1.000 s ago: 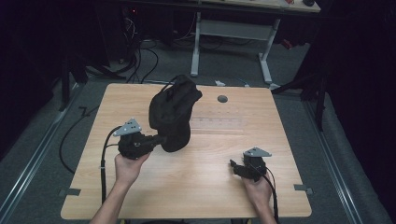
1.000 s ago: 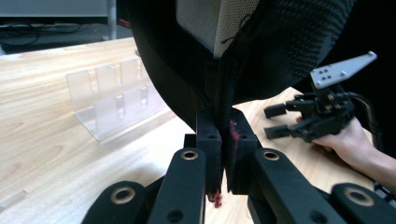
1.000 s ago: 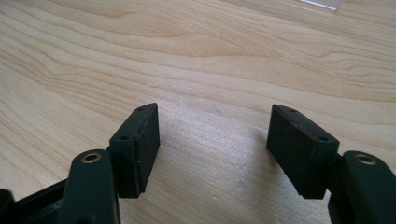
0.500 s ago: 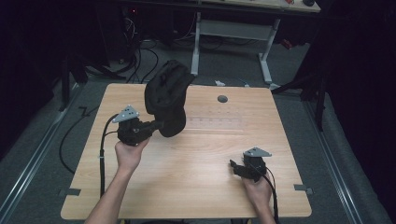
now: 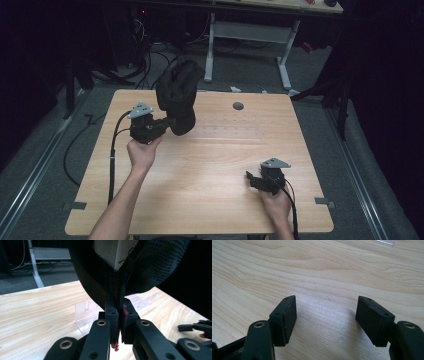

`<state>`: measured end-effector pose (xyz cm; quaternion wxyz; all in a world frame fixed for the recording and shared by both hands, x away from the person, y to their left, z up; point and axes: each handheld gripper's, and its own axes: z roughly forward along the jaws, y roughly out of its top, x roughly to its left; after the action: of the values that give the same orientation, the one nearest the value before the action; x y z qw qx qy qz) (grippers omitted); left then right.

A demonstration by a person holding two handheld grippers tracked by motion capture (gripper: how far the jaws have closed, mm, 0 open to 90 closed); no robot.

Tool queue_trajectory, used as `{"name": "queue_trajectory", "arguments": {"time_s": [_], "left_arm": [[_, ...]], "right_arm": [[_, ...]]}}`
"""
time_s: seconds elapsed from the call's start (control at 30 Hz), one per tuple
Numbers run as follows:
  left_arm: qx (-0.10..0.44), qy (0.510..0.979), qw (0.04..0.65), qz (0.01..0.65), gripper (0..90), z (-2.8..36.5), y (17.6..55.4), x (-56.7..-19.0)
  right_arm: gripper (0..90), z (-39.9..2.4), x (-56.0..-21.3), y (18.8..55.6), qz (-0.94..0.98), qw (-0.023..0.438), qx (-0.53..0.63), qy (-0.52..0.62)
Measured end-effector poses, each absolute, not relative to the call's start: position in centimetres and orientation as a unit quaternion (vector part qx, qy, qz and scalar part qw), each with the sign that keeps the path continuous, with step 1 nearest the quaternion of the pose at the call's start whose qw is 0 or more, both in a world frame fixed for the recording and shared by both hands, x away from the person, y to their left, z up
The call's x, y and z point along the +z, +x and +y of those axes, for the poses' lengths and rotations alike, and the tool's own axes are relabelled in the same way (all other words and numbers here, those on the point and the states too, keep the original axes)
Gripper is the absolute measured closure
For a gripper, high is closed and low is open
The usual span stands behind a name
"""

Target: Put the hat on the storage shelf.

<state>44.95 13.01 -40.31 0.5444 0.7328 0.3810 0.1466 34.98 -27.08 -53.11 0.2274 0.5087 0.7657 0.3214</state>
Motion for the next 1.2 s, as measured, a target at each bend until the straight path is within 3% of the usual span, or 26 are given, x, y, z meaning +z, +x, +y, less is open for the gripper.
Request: {"name": "queue_trajectory", "arguments": {"time_s": [1.2], "left_arm": [[0.162, 0.752, 0.502, 0.394, 86.1, 10.2, 46.8, -43.3]], "right_arm": [[33.1, -27.1, -53.1, 34.9, 0.765, 0.228, 0.322, 0.51]]}}
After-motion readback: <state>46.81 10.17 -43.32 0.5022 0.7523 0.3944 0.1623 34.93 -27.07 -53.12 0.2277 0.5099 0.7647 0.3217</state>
